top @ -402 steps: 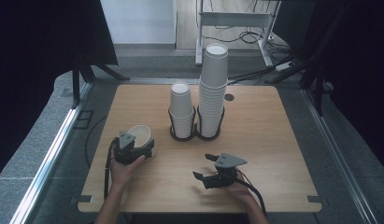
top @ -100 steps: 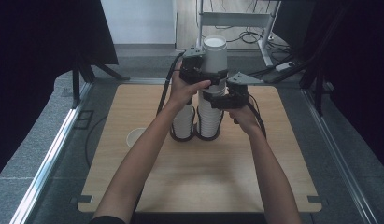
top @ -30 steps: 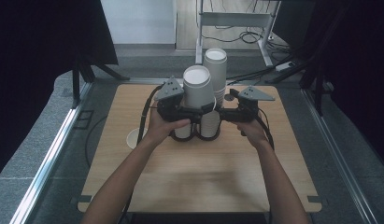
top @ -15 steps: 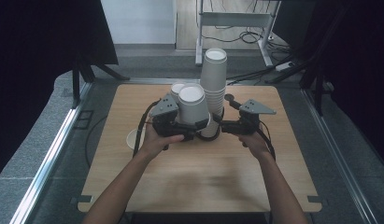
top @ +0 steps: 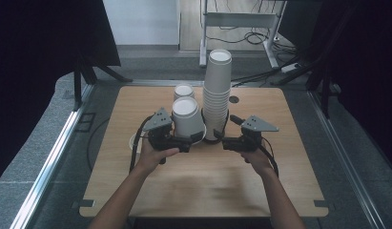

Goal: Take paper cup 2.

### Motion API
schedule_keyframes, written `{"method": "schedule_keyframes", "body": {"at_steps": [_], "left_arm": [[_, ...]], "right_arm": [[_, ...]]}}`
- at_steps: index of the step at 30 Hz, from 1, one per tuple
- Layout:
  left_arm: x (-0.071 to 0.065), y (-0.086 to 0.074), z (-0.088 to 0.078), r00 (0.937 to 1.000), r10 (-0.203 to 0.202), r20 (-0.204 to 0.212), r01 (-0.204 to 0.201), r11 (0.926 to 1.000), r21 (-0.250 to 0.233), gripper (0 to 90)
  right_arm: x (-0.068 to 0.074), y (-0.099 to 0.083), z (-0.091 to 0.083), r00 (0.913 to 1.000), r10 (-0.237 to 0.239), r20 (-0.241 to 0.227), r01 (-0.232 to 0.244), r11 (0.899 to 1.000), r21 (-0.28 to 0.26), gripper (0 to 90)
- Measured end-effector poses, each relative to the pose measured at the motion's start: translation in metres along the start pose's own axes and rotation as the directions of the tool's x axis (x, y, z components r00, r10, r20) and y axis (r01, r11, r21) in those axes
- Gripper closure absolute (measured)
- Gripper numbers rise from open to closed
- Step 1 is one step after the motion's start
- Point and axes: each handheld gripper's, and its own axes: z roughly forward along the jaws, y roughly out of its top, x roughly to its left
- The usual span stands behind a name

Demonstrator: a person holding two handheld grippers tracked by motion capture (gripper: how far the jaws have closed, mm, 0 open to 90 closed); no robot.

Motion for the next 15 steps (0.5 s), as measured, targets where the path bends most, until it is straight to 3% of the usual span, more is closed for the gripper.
{"method": "schedule_keyframes", "body": {"at_steps": [3,8,11,15], "left_arm": [[-0.002,-0.007,-0.002,1.0000,0.004,-0.009,-0.004,1.0000,0.006,12.4],[-0.004,-0.020,-0.005,0.9997,-0.024,-0.001,0.024,0.9997,-0.001,12.4],[-0.005,-0.027,-0.005,0.9995,-0.032,-0.003,0.032,0.9995,0.005,12.4],[-0.010,-0.037,-0.002,0.9996,-0.027,-0.008,0.027,0.9990,0.035,12.4]], "right_arm": [[0.002,-0.007,-0.004,1.0000,0.002,0.010,-0.002,1.000,0.012,14.3],[0.003,-0.016,-0.012,0.9992,0.034,0.021,-0.034,0.999,0.000,15.0],[0.006,-0.022,-0.016,0.9991,0.030,0.031,-0.030,1.000,-0.002,15.1],[0.011,-0.026,-0.024,0.9982,0.046,0.037,-0.046,0.999,-0.016,15.4]]}}
